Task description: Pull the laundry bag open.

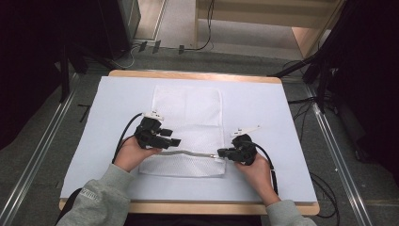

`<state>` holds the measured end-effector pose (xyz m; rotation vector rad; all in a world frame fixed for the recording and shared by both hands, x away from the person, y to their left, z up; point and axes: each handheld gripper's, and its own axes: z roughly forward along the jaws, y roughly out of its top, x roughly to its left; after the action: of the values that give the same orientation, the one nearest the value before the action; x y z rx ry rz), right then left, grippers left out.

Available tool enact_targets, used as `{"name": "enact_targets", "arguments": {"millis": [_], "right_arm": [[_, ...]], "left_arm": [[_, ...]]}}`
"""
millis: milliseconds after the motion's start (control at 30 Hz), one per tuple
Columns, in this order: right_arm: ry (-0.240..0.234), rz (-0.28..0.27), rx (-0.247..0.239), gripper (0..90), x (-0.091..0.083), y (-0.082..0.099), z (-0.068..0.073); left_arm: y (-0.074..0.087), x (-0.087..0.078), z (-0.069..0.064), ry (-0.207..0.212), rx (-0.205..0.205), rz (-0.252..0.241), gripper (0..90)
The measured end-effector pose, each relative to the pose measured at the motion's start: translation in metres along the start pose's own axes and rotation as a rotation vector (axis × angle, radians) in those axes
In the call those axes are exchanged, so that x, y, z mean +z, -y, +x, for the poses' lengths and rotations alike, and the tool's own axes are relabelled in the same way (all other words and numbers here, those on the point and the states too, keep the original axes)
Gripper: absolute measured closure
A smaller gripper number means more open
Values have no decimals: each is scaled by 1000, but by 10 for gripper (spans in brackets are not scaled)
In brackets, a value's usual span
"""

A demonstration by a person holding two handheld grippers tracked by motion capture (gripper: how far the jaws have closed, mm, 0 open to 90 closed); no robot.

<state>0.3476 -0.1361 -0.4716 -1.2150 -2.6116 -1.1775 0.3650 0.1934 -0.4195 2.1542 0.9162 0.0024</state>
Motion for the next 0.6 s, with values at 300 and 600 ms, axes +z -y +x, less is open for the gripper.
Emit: {"name": "enact_targets", "arguments": {"millis": [300,600], "right_arm": [[-12,9,1,900,-3,3,5],[-2,-8,-6,900,0,0,5]], "left_arm": [[0,0,-2,-1,3,2,393],[0,5,-4,2,13,17,394]]}}
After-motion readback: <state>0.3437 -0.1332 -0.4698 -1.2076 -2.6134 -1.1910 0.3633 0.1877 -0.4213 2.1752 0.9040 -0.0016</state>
